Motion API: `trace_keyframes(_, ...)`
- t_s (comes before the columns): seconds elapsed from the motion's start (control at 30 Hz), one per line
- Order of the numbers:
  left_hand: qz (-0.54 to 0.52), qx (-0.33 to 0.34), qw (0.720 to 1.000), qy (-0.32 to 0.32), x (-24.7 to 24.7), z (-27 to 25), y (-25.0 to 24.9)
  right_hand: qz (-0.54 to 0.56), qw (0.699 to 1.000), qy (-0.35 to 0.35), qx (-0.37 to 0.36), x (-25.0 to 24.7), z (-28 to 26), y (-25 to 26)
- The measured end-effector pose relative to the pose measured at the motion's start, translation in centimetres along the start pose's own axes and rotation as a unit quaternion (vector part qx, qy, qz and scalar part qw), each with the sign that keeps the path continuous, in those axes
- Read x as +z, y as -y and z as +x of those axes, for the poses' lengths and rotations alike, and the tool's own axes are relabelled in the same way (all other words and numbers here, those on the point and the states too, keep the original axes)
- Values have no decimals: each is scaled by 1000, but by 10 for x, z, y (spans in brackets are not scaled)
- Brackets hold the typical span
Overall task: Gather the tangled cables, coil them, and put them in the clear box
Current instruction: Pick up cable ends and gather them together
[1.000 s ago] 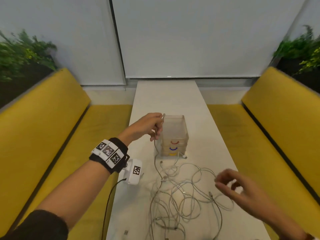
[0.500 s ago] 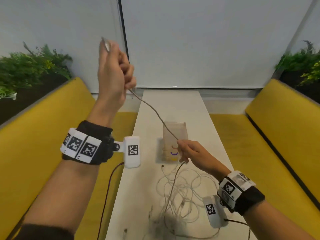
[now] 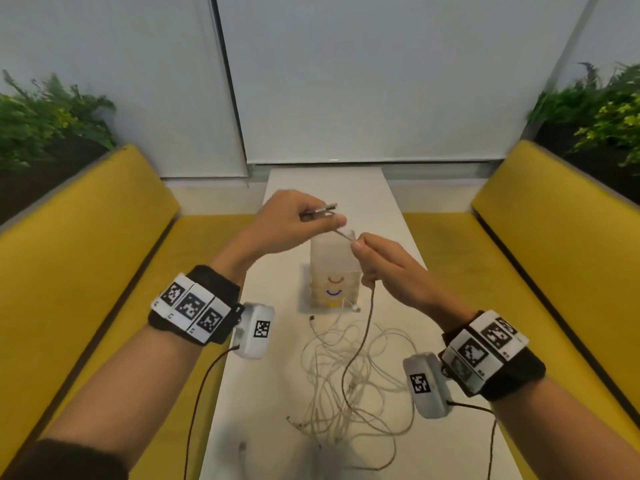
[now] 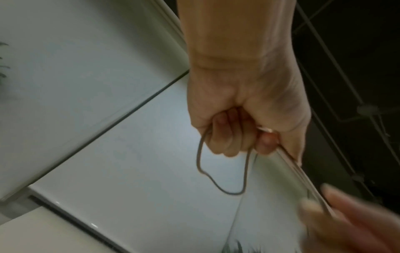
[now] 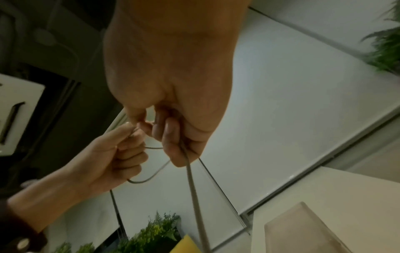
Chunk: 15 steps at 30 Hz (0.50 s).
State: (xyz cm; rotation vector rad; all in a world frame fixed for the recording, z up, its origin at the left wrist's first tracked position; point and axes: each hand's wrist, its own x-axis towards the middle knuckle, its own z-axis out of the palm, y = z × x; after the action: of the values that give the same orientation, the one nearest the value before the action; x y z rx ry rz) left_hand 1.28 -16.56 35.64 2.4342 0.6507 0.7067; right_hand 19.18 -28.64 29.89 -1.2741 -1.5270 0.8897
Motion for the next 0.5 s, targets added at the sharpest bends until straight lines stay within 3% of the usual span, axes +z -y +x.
trace_keyframes(0.07,-41,-23,992,-115,-17,7,6,15,1000,-6,13,-3,-9,-9)
trace_keyframes(0.17,-23,-88,945,-313,-54,16,20,-18,999,-14,39,-5,-26,-29)
trace_keyframes(0.23,45,-122,922,-364,-70,17,24,-37,998,-22,54,-5,-35,-38)
trace_keyframes(0.3,76,-65,945,-310,-63,14,11,-46,997,-33,56,-2,-36,-36)
trace_keyframes(0.37,79,30,985,-151,-36,7,-12,-42,998,-43,36,4,-32,-27)
trace_keyframes(0.43,103,61,992,30,0,-2,-26,-20,999,-45,7,8,-25,-15)
trace_keyframes(0.5,85,61,989,105,25,-5,-26,18,999,-44,-18,8,-21,-5)
